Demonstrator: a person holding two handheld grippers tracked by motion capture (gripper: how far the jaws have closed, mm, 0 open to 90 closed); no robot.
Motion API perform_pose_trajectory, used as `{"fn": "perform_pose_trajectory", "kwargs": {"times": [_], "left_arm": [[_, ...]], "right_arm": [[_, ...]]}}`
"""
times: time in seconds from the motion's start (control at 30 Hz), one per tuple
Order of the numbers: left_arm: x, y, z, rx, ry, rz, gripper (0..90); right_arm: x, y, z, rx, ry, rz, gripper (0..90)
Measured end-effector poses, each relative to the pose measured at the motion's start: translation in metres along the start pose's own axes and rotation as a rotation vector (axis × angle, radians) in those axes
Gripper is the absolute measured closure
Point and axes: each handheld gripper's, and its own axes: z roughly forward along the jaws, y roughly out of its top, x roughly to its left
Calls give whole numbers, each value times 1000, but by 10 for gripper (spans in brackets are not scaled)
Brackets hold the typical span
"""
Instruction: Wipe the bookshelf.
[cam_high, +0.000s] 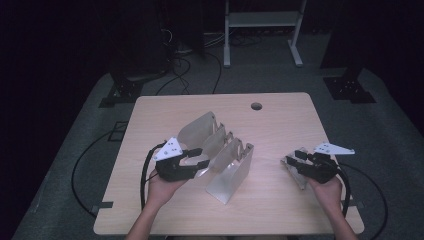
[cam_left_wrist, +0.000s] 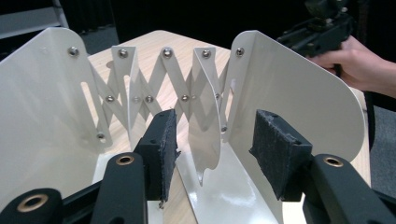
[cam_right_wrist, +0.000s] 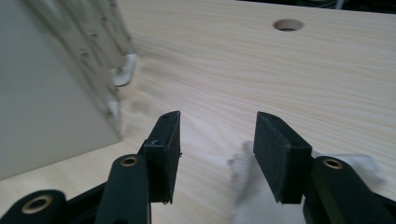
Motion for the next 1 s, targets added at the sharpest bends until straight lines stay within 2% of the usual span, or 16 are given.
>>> {"fn": "perform_pose_trajectory", "kwargs": {"times": [0.2, 0.53, 0.73, 1.0], "left_arm": [[6, -2, -5, -6, 14, -3, 491], [21, -7, -13, -7, 48, -12, 491], [31, -13, -15, -11, 55, -22, 492], [43, -20, -18, -4, 60, -36, 521]], "right_arm": [[30, 0, 2, -12, 64, -41, 493], [69, -4, 14, 5, 150, -88, 472], [85, -5, 19, 13, 191, -113, 470], [95, -7, 21, 18, 209, -130, 466]]}}
